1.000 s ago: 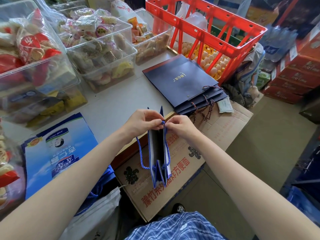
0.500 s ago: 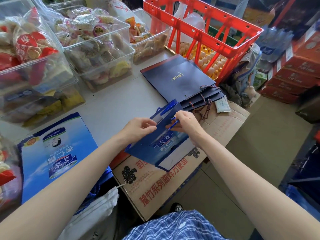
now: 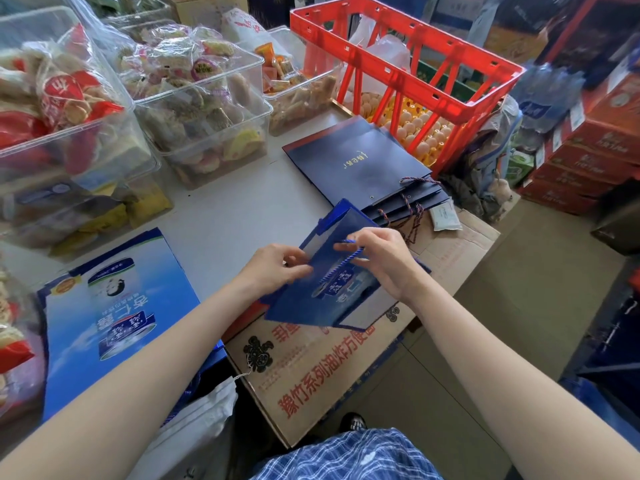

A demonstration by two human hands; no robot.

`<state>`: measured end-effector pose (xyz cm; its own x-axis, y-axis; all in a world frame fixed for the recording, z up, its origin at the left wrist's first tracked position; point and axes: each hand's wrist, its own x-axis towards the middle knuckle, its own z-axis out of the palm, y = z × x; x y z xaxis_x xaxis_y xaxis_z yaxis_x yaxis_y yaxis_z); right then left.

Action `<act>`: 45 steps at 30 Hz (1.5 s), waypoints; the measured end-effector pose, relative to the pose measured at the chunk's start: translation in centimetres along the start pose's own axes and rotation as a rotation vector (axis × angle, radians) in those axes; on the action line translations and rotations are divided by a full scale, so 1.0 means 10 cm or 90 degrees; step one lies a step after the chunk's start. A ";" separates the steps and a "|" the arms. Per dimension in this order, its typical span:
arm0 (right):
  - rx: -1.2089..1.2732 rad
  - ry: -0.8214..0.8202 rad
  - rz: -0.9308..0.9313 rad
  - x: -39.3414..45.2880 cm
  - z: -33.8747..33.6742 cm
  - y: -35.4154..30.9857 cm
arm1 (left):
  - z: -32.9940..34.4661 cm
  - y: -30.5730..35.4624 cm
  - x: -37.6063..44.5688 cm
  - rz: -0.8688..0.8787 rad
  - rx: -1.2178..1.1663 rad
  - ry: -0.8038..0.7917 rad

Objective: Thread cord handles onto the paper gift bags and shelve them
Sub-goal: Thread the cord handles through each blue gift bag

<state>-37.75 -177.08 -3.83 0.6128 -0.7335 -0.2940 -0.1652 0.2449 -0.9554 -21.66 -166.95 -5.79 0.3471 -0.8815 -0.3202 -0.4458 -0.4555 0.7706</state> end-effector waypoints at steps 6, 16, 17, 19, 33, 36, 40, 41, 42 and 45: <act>0.109 0.040 0.006 0.05 -0.09 -0.09 | -0.13 0.10 0.04 0.108 -0.201 0.164; 0.076 -0.003 0.049 -0.02 -0.16 0.01 | 0.22 0.21 0.19 -0.015 -0.202 -0.012; 0.033 -0.004 0.068 -0.03 -0.19 0.03 | 0.21 0.20 0.21 -0.004 -0.154 0.015; -0.020 -0.019 0.094 -0.06 -0.22 0.07 | 0.20 0.17 0.23 0.005 -0.115 0.047; -0.004 0.129 0.079 -0.02 -0.20 0.12 | 0.00 0.25 0.03 -0.100 -0.198 -0.002; -0.013 -0.046 0.075 -0.08 -0.20 0.07 | -0.05 0.27 -0.02 -0.048 -0.320 -0.177; -0.366 -0.152 0.077 -0.15 -0.19 0.05 | 0.04 0.26 -0.07 0.040 -0.193 -0.264; -0.409 -0.161 0.076 -0.16 -0.21 0.04 | 0.04 0.26 -0.09 0.049 -0.182 -0.261; -0.429 -0.173 0.068 -0.18 -0.23 0.02 | 0.02 0.24 -0.10 0.063 -0.175 -0.263; -0.532 -0.231 0.053 -0.19 -0.30 -0.06 | -0.04 0.22 -0.11 0.109 -0.131 -0.285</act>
<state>-41.18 -177.73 -2.79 0.7561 -0.4548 -0.4706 -0.6385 -0.3551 -0.6828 -22.69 -166.95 -3.58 -0.1232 -0.9285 -0.3504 -0.2785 -0.3066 0.9102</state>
